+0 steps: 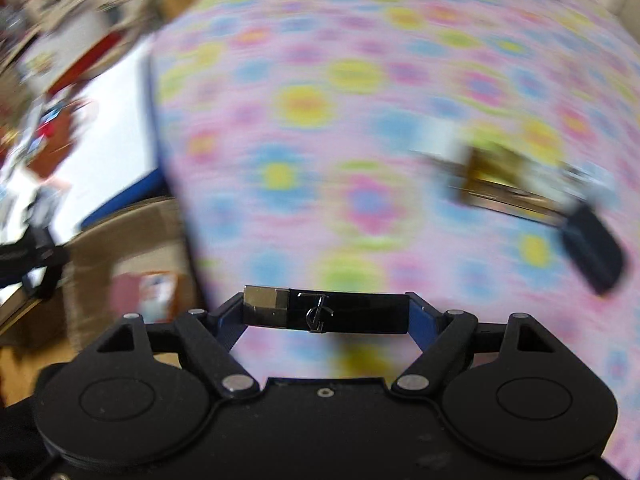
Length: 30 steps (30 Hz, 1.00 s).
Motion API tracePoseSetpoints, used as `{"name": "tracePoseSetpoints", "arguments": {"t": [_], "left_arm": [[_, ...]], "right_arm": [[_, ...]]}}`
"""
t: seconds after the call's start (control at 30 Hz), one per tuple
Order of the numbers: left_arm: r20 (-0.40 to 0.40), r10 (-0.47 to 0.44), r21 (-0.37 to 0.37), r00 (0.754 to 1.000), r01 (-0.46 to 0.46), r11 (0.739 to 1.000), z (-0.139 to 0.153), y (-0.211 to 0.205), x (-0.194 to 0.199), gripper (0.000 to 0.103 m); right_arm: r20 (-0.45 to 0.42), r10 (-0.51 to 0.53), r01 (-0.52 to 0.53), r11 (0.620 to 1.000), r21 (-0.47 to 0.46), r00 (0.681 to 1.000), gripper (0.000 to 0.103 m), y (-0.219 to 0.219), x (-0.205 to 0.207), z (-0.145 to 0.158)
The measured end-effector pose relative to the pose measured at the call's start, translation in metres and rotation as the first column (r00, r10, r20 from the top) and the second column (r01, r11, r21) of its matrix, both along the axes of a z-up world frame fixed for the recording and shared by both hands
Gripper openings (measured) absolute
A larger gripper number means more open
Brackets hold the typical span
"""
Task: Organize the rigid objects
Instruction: 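Carry the compact and lipstick over the basket and lower them, then open the left gripper to drop the compact while the right releases the lipstick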
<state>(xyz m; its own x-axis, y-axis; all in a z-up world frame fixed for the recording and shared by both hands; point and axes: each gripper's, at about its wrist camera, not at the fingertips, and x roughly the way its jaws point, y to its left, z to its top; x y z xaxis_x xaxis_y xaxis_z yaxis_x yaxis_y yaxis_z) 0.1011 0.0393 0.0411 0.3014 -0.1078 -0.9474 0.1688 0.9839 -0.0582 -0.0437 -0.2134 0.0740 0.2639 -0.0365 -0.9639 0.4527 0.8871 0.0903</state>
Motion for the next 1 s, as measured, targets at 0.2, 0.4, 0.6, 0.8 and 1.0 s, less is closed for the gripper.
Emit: {"name": "tracePoseSetpoints", "arguments": {"t": [0.2,0.4,0.6,0.8,1.0], "left_arm": [[-0.094,0.056,-0.038,0.994,-0.060,0.997,-0.028,0.020,0.011,0.077],[-0.104,0.054,0.020,0.993,-0.052,0.998,-0.037,0.020,0.013,0.077],[-0.123,0.040,0.048,0.992,-0.034,0.998,-0.043,0.017,0.017,0.082],[-0.123,0.042,0.042,0.991,-0.037,0.998,-0.043,0.019,0.018,0.085],[-0.126,0.036,0.037,0.991,-0.031,0.999,-0.043,0.017,0.018,0.085]], "right_arm": [[-0.047,0.152,-0.151,0.988,0.013,0.987,0.081,0.082,0.055,-0.028],[-0.129,0.184,-0.182,0.983,0.027,0.975,0.081,0.113,0.085,-0.068],[-0.159,0.187,-0.181,0.982,0.051,0.969,0.082,0.119,0.097,-0.086],[-0.171,0.196,-0.188,0.980,0.061,0.965,0.082,0.121,0.103,-0.095],[-0.181,0.207,-0.198,0.978,0.069,0.961,0.082,0.123,0.105,-0.100]]}}
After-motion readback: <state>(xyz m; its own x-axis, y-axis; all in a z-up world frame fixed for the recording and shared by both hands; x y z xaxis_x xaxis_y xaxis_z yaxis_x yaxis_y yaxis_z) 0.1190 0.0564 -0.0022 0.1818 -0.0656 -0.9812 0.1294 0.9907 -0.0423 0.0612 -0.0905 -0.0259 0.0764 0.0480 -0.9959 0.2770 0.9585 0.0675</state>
